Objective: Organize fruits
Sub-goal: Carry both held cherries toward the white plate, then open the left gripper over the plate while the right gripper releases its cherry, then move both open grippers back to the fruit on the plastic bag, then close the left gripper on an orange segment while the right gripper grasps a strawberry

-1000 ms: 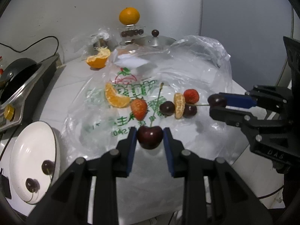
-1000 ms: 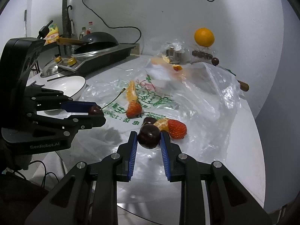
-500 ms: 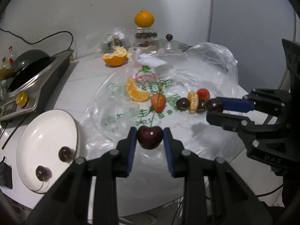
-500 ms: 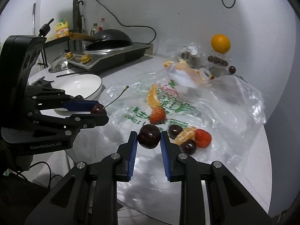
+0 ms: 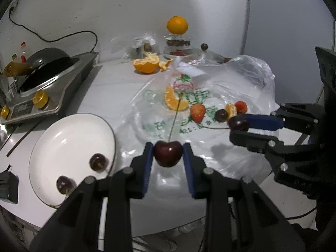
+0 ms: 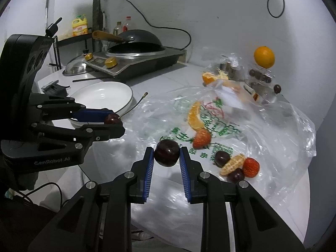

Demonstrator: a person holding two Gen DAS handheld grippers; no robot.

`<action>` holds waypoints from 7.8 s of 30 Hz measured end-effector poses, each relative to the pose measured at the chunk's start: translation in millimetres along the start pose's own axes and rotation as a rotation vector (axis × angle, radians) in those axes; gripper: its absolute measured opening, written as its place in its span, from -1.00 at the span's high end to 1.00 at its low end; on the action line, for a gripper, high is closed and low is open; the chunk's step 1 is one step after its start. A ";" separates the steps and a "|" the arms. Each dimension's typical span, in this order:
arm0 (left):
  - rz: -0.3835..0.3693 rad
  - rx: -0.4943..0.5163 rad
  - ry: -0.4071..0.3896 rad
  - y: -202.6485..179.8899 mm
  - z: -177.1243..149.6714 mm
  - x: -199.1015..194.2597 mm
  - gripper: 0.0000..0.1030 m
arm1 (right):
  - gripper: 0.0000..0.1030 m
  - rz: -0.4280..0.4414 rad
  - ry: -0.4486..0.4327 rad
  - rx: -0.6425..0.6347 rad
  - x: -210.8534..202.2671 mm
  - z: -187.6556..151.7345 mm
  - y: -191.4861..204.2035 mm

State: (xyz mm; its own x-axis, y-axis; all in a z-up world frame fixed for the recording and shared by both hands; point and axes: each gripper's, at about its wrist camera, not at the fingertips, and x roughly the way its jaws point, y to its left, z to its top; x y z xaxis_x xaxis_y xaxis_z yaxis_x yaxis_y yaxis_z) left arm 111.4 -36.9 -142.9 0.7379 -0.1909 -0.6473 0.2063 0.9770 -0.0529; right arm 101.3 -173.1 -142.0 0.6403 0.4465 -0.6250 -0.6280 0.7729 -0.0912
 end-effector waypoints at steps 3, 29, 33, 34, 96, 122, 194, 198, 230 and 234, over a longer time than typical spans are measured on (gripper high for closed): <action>0.004 -0.012 -0.005 7.2 -2.4 -2.9 0.43 | 0.49 0.006 0.005 -0.011 3.6 4.7 7.6; 0.076 -0.121 -0.012 87.8 -25.9 -16.1 0.43 | 0.48 0.087 0.037 -0.111 50.9 42.0 69.5; 0.094 -0.133 -0.013 99.2 -27.2 -15.9 0.43 | 0.48 0.096 0.037 -0.119 56.8 46.9 73.7; 0.100 -0.138 -0.012 103.3 -27.5 -15.7 0.43 | 0.48 0.098 0.038 -0.121 58.5 48.0 74.9; 0.174 -0.226 0.014 172.7 -50.1 -21.2 0.13 | 0.34 0.233 0.128 -0.120 120.2 70.4 134.6; 0.186 -0.177 -0.029 128.1 -35.9 -46.8 0.11 | 0.33 0.187 0.047 -0.061 66.8 56.6 102.8; 0.043 0.102 0.067 -80.2 37.9 42.1 -0.57 | 0.11 -0.043 -0.013 0.305 1.5 -46.4 -137.0; 0.044 0.123 0.070 -87.4 41.4 50.5 -0.57 | 0.11 -0.041 -0.006 0.314 6.9 -47.3 -146.6; -0.057 0.216 0.104 -117.8 56.6 106.1 -0.57 | 0.27 0.090 0.051 0.369 40.3 -46.3 -175.7; -0.061 0.237 0.103 -122.8 57.7 109.3 -0.55 | 0.27 0.070 0.025 0.363 30.3 -46.0 -178.9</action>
State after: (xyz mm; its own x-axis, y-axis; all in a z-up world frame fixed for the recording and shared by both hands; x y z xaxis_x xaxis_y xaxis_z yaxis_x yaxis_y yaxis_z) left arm 203.8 -183.3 -163.2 0.6524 -0.2266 -0.7232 0.4023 0.9122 0.0771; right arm 212.6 -318.6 -180.3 0.5876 0.4967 -0.6388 -0.4692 0.8523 0.2312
